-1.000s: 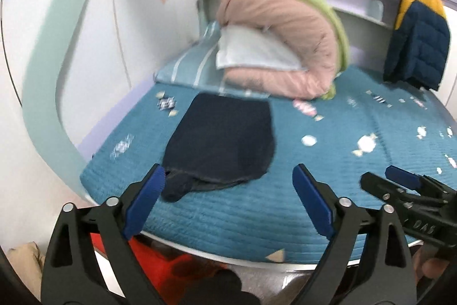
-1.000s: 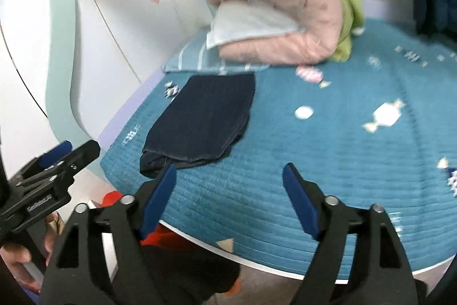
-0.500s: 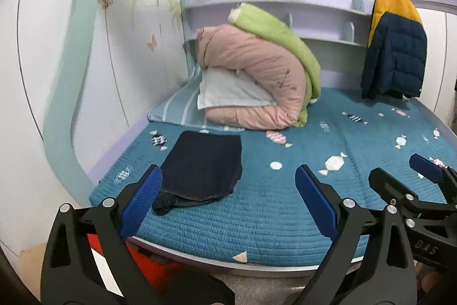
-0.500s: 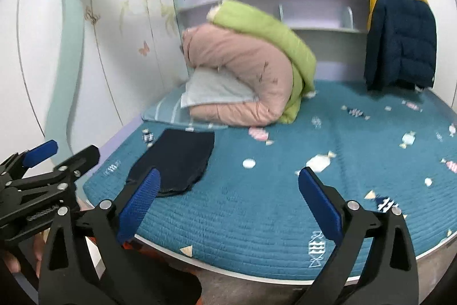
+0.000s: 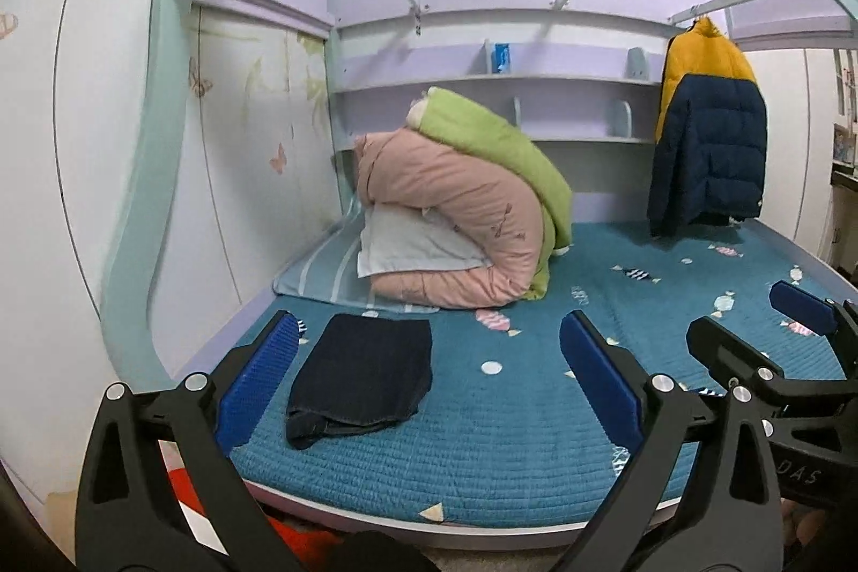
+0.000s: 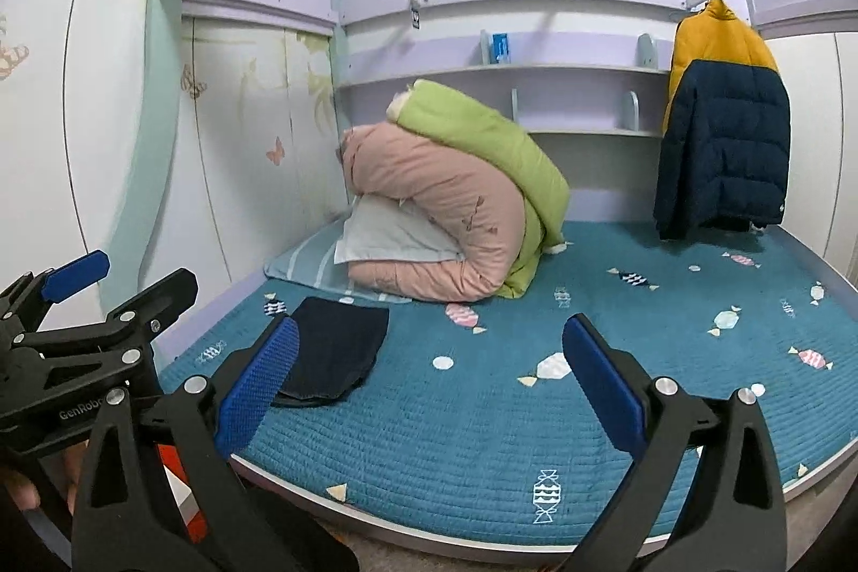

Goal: Fold large clothes

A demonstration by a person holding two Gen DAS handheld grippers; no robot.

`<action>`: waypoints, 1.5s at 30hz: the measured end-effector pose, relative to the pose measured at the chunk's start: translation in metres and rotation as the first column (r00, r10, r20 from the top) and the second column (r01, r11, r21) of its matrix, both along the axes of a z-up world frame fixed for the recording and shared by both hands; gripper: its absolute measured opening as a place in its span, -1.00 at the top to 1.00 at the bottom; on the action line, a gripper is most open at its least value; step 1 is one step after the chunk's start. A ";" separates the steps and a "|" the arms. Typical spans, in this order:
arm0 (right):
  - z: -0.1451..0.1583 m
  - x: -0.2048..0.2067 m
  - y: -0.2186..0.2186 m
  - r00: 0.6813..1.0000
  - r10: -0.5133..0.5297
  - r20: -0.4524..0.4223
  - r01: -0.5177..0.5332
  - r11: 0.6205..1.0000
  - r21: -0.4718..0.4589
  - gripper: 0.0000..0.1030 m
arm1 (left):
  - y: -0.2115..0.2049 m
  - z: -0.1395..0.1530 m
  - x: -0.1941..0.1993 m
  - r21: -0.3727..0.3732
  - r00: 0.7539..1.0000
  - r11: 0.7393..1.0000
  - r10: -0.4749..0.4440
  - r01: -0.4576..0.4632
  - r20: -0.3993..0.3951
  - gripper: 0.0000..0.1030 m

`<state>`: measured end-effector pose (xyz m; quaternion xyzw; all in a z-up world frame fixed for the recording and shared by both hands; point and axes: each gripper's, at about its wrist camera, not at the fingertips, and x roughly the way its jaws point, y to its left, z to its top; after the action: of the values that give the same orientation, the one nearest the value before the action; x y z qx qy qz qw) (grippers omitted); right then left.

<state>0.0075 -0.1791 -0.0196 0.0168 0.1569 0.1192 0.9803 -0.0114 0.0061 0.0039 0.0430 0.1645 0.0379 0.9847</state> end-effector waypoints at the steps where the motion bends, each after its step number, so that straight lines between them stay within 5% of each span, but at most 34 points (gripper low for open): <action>1: 0.002 -0.001 -0.003 1.000 -0.003 0.010 0.003 1.000 -0.002 -0.85 | -0.002 0.002 -0.003 0.001 1.000 1.000 -0.005 0.005 0.007 -0.90; 21: 0.019 -0.025 -0.019 0.994 -0.030 0.107 0.028 1.000 0.012 -0.85 | -0.010 0.021 -0.028 -0.012 0.996 1.000 -0.022 0.024 0.090 -0.90; 45: 0.020 -0.021 -0.018 0.996 -0.011 0.085 0.008 0.999 0.032 -0.85 | -0.012 0.021 -0.030 -0.009 0.996 1.000 -0.005 0.006 0.090 -0.90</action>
<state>-0.0132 -0.1973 0.0005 0.0278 0.1132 0.1176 0.9862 -0.0416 -0.0056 0.0252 0.0370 0.1199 0.0365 0.9914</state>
